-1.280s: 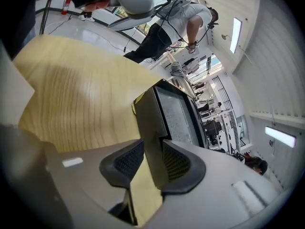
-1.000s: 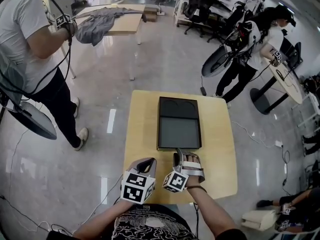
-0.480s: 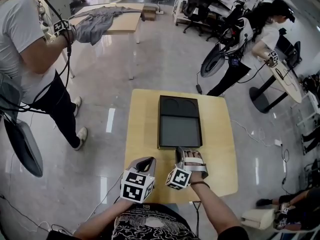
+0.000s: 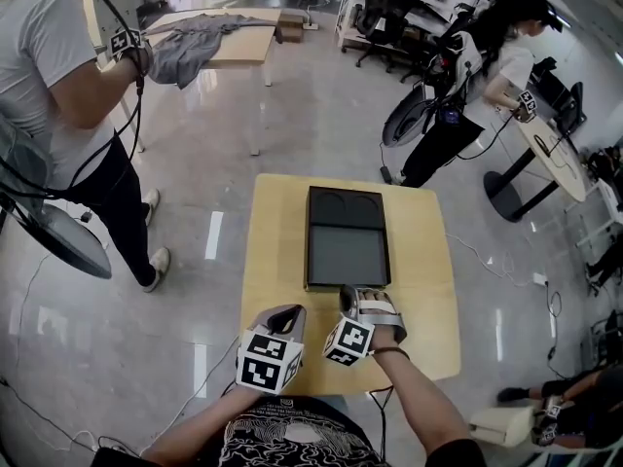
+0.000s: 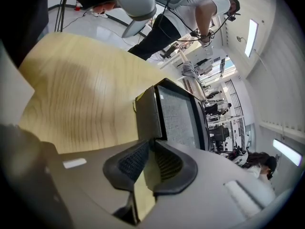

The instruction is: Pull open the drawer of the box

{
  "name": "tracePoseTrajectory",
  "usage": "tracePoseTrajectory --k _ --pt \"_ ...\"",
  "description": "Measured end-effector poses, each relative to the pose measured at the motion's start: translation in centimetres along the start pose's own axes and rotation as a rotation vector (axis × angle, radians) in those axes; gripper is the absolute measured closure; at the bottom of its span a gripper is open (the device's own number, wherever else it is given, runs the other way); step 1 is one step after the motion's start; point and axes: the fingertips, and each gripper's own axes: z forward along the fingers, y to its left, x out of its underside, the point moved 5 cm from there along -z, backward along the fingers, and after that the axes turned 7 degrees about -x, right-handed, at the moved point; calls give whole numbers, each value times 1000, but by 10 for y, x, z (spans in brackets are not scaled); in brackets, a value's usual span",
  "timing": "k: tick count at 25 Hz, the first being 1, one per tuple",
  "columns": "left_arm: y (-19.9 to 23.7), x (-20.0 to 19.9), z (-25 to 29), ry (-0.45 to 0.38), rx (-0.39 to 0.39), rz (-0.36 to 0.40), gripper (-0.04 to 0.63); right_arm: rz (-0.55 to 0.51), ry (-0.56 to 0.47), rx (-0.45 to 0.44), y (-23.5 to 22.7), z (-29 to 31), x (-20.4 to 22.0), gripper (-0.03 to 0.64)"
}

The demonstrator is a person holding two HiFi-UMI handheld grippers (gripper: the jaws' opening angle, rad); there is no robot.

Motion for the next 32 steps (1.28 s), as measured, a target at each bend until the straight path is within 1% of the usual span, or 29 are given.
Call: tracePoseTrajectory --k 2,7,13,17,22,27,32 --pt "-3 0 -4 -3 -3 -1 580 -1 2 -9 3 -4 2 571" --pt "-31 11 -5 -9 -11 -4 580 29 -7 -19 17 -15 28 572" --pt "-14 9 -20 -8 4 -7 580 39 3 -26 20 -22 3 574" --pt "-33 19 -21 -10 12 -7 580 34 10 -36 33 -32 17 575" --pt "-23 25 -19 -7 24 -9 580 29 21 -39 38 -27 9 578" --pt "-35 32 -38 -8 25 -12 580 22 26 -45 55 -49 11 580" --pt "-30 37 -29 -12 20 -12 580 25 26 -56 63 -41 12 581"
